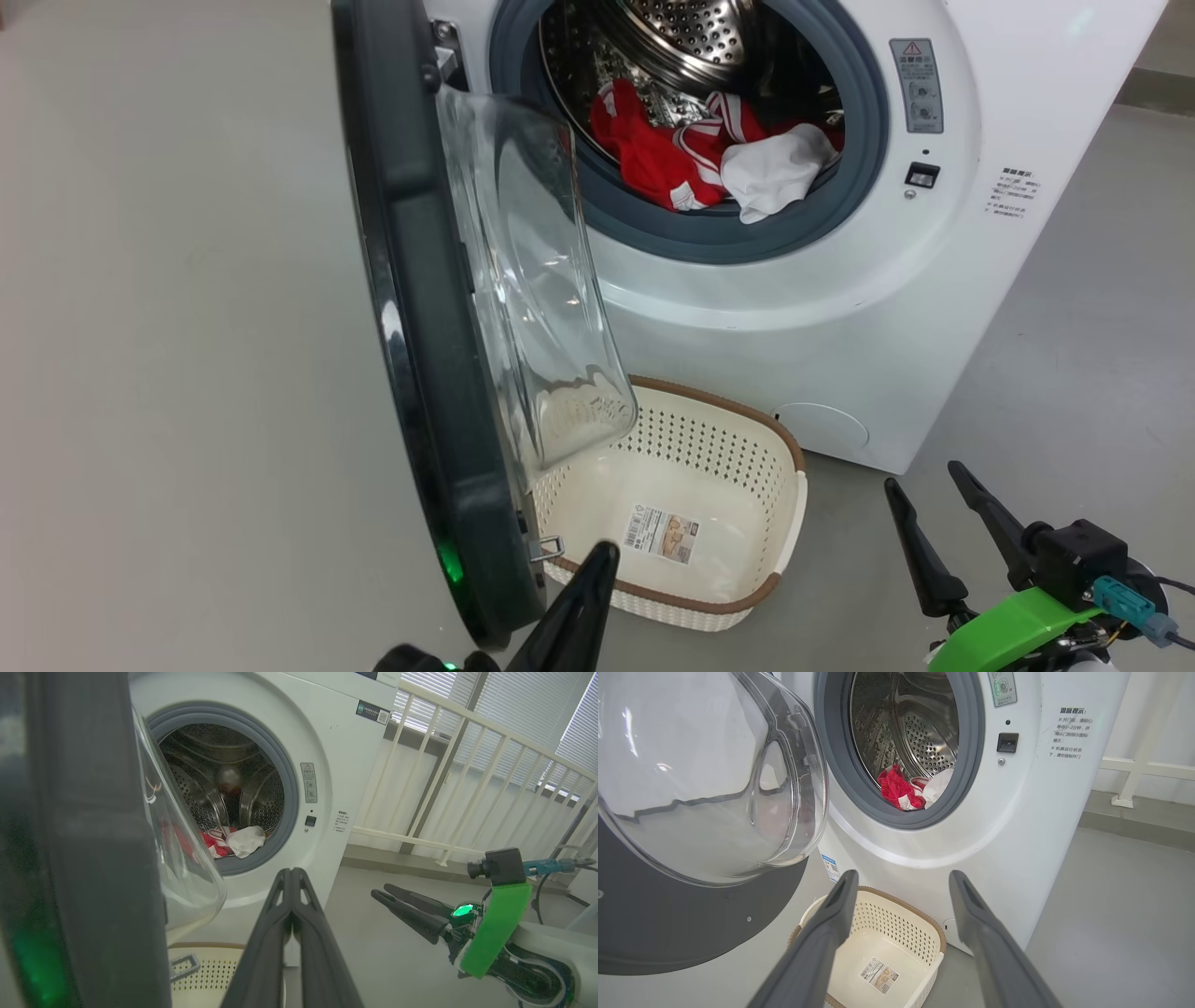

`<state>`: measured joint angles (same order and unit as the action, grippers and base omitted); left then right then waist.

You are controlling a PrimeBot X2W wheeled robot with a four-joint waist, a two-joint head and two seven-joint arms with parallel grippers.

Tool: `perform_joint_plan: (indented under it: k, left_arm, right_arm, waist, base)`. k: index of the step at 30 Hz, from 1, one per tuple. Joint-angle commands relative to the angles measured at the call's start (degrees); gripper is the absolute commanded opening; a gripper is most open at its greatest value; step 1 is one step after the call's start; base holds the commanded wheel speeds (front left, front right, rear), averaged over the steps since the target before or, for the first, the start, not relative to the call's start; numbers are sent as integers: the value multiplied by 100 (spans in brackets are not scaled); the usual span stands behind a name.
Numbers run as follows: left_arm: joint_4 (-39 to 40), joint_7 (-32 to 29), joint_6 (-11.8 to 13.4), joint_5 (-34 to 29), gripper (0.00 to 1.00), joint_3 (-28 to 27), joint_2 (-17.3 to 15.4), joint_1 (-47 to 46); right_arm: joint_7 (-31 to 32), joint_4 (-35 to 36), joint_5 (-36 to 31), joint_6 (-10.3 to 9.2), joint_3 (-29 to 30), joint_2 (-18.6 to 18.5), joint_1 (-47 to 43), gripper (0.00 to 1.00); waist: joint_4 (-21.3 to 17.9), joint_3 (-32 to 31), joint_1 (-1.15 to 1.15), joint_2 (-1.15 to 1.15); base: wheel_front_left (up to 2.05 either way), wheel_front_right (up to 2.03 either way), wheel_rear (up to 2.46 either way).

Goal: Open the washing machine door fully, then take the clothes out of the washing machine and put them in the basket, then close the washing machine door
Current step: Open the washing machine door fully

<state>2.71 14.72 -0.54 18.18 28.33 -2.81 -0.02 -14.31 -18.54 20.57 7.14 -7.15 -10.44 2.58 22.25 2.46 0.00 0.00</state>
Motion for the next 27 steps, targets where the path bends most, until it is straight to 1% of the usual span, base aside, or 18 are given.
perform_joint_plan:
  k: [1,2,4,7,14,21,27]
  left_arm:
    - [25,28,-24,43,0,-129,-7,-147]
    - [-119,28,-5,206,0,-141,-7,-182]
    - [-444,28,43,273,0,-170,-7,-291]
    - [-614,28,138,383,0,-288,-7,-422]
    - [-779,28,274,393,0,-568,-7,-480]
    - [-848,28,324,335,0,-871,-7,-340]
    - [-765,28,354,217,0,-1297,-7,-106]
  right_arm:
    - [-69,135,-66,35,-140,-76,157,100]
    - [-69,134,-65,35,-144,-82,160,100]
    - [-69,131,-60,35,-148,-89,169,100]
    - [-69,130,-63,35,-146,-97,180,100]
    - [-69,155,-77,35,-116,-86,192,100]
    - [-69,180,-85,35,-111,-69,202,100]
    - [-69,196,-78,35,-132,-77,198,100]
  waist:
    - [-3,9,0,0]
    - [-2,21,0,0]
    - [-6,40,0,0]
    - [-14,67,0,0]
    - [-2,113,0,0]
    - [64,121,0,0]
    - [142,128,0,0]
  base:
    - [0,0,0]
    - [0,0,0]
    - [0,0,0]
    - [0,0,0]
    - [0,0,0]
    - [0,0,0]
    - [0,0,0]
